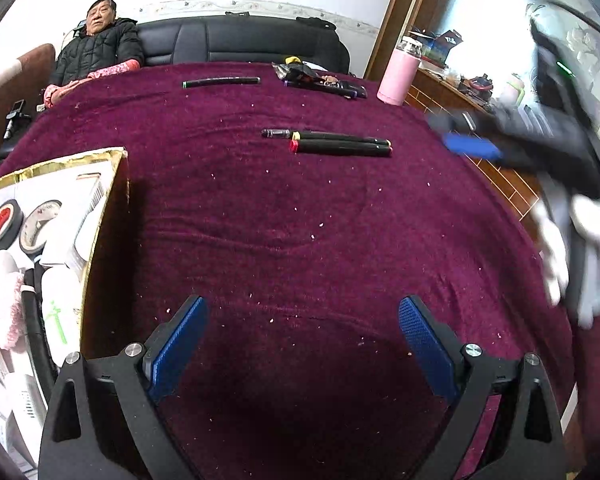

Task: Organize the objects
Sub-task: 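Withdraw both tools from the tray toward the remaining markers, then grasp a yellow-capped marker with the right tool while left grasps a red-capped marker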

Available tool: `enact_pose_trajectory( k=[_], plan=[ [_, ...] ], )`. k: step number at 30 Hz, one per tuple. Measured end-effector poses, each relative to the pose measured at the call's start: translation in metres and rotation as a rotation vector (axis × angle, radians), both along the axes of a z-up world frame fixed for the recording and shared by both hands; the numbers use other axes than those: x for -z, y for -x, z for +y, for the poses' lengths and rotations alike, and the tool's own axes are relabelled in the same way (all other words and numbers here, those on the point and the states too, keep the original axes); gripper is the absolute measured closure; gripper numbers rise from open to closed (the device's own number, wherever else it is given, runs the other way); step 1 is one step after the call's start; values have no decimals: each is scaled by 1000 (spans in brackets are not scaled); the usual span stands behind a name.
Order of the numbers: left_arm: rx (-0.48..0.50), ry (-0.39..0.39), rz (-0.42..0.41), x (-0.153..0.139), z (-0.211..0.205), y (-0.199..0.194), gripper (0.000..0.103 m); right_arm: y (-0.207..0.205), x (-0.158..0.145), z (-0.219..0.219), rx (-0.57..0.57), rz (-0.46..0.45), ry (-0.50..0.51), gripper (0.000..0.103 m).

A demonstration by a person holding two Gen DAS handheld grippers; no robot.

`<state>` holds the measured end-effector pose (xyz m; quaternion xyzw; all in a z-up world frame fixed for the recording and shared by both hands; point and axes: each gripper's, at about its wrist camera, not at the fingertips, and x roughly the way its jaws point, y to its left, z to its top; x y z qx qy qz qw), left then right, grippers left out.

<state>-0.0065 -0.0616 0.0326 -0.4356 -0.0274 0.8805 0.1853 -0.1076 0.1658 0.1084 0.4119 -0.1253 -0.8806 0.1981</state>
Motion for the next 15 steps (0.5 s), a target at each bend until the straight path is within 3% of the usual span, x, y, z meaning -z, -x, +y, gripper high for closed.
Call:
enact_pose_trajectory(
  k=[2,7,11,15],
  plan=[
    [7,0,-14,5,2,1,10,28,5,-1,-33,-34,17,43],
    [35,-4,-34,12,10,3,10,88,28,3,24,-113,53,44],
    [53,-20,-60,18,14,2,10,128,43,7,64,-192,152,43],
    [58,-25,-54,20,13,0,10,136,61,-2,26,-299,108,43]
  ],
)
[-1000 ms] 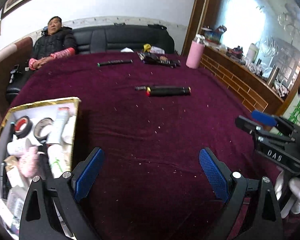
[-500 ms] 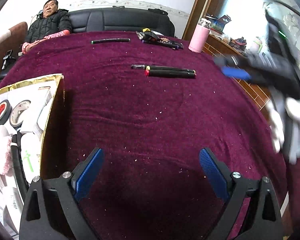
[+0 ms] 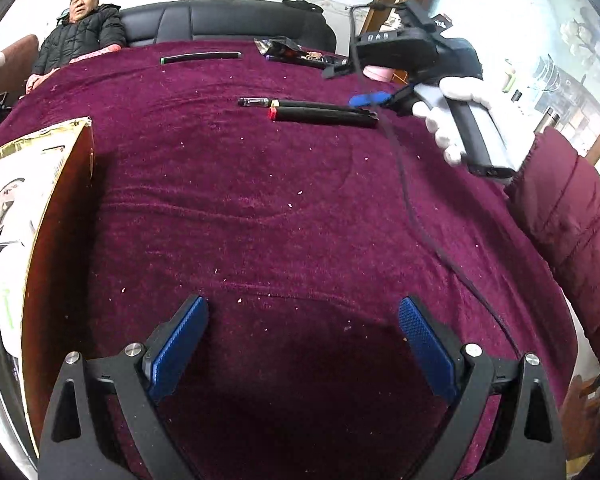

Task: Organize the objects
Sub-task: 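Grasp a yellow-capped marker with the right tool while left grasps a red-capped marker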

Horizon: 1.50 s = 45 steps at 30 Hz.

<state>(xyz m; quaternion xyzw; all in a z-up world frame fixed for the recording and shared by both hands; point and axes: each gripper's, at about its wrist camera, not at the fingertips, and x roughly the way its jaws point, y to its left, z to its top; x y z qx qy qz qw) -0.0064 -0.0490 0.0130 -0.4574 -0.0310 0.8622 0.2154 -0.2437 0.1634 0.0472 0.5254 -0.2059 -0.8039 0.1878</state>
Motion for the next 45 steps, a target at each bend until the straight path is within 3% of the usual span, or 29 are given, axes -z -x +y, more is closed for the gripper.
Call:
enact_pose_trajectory(
  k=[4,8,10,13,16,19,25,28,29,30,32,35,39,42,45],
  plan=[
    [-1,-16,2,0,-2,1,9,-37,9,-13,-144,-65,76,42],
    [11,-7,12,2,0,2,6,-103,8,-28,-328,-116,162,42],
    [16,1,13,3,3,3,3,-119,-1,-26,-298,-68,103,42],
    [15,30,19,5,8,2,2,-127,-22,-26,-203,63,-105,42],
    [13,25,21,6,7,0,2,-123,-22,-34,-132,67,-167,43],
    [10,0,19,6,4,1,2,-116,-14,-50,-94,54,-259,58],
    [10,6,25,6,5,1,2,-110,0,-76,-86,53,-373,62],
    [8,-3,25,7,4,1,2,-111,4,-95,-88,75,-507,62],
    [8,-3,26,7,4,0,2,-112,5,-101,-92,89,-558,64],
    [8,-2,26,7,5,0,2,-115,5,-107,-102,111,-606,74],
    [12,-8,23,6,3,0,2,-119,5,-112,-141,122,-610,90],
    [0,-86,5,-1,-9,-4,3,-131,3,-99,-147,107,-587,91],
    [13,-161,112,-39,-28,-18,3,-155,4,-45,-74,70,-506,91],
    [-23,-166,195,-69,-41,-18,2,-173,5,-4,-18,52,-412,91],
    [-114,-123,161,-74,-48,14,2,-195,7,22,21,53,-369,91]
  ],
)
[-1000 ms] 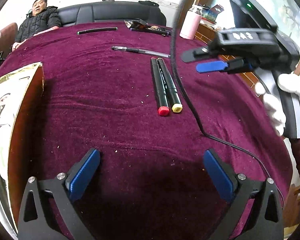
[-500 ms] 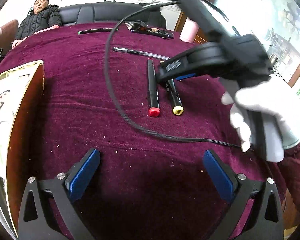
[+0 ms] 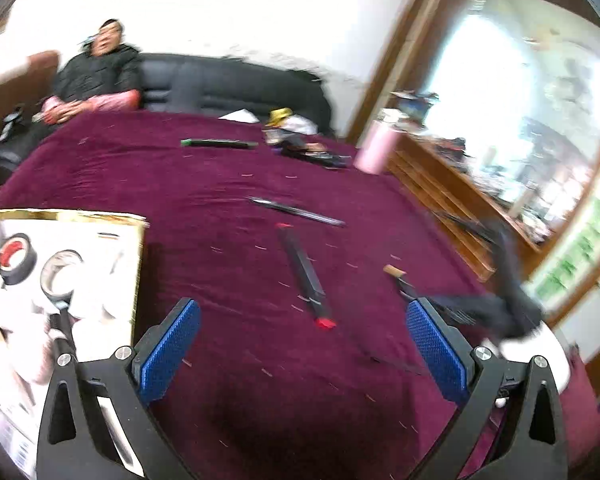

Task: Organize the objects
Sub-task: 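Grasp a yellow-capped marker with the right tool while left grasps a red-capped marker, then carry both markers into the white tray and open both tools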

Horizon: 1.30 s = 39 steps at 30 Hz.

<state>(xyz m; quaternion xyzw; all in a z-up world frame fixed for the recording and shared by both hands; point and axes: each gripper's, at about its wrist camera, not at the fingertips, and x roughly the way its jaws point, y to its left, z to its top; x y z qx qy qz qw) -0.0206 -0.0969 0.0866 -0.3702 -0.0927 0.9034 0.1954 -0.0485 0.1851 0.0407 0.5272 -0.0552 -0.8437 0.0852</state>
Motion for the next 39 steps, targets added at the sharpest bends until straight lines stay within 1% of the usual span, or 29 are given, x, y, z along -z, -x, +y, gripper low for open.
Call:
enact_pose_trajectory(
  k=[1,3,5,8,9,10,11,12,13,14,15,16,17,18,19,20,22,24,28,30,32,35,39],
  plan=[
    [-21,29,-21,3,0,14,3,-8,1,6,4,5,25,91],
    [-30,87,-56,11,10,49,3,-21,1,12,5,15,50,90],
    [-33,153,-102,25,29,80,7,-28,2,15,2,29,69,90],
    [-11,177,-183,47,55,105,19,-31,2,17,1,37,97,90],
    [0,188,-192,52,66,110,25,-32,2,17,1,39,104,90],
    [13,220,-193,56,78,113,25,-33,2,17,-3,42,106,90],
    [22,292,-189,63,94,116,25,-31,2,17,-5,45,109,90],
    [26,335,-188,67,105,114,26,-31,2,17,-2,45,114,90],
    [36,362,-197,72,113,114,32,-33,3,18,-1,45,118,90],
    [50,392,-215,80,122,113,34,-34,2,18,-1,46,119,90],
    [54,433,-186,80,125,109,36,-34,2,18,2,48,121,90],
    [66,457,-161,80,130,103,45,-35,3,19,3,51,125,90],
    [83,446,-154,79,131,100,50,-35,3,19,3,53,128,90],
    [104,454,-151,78,134,98,65,-35,3,19,6,55,130,90],
    [125,455,-152,76,136,95,87,-35,4,19,11,58,133,90],
    [140,448,-158,75,136,94,92,-36,3,19,13,59,131,90],
    [131,418,-167,75,131,93,92,-37,2,18,12,64,120,90],
    [122,383,-159,77,126,92,92,-38,2,17,16,66,130,90],
    [99,296,-159,71,105,81,92,-41,1,17,14,67,195,90],
    [94,251,-148,65,91,72,92,-44,-2,13,2,72,216,90],
    [87,214,-136,57,78,62,92,-46,-6,8,-11,78,260,90],
    [69,145,-120,44,54,45,92,-48,-14,-7,-40,87,300,90],
    [31,73,-90,26,15,24,92,-52,-31,-41,-107,126,310,90]
  ],
)
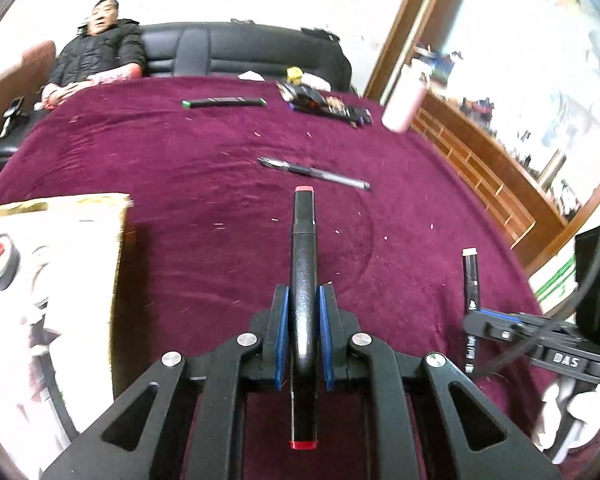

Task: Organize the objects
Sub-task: 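Carry both markers into the white tray and open both tools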

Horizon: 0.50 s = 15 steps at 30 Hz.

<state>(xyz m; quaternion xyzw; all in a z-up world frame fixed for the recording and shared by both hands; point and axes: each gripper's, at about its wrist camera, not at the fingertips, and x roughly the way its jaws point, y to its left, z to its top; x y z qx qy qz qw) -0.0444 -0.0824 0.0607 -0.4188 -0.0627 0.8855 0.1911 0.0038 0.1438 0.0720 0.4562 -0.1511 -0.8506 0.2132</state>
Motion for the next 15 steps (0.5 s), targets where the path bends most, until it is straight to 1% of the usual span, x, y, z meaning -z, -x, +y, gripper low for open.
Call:
enact_pose_trajectory(
  k=[3,6,10,12,15],
  plan=[
    [-52,-26,41,-13,-34,-20,92,-5,-15,-30,-69,42,25,90],
    [-105,-32,79,-21,-68,-38,92,-12,-30,-60,-128,92,45,90],
    [-173,-21,102,-23,-110,-57,92,-16,-44,-105,-205,145,26,90],
    [-211,-21,100,-19,-131,-61,92,-12,-47,-132,-248,153,20,90],
    [-257,-28,80,-10,-156,-63,92,-4,-45,-172,-311,130,38,90]
  ],
)
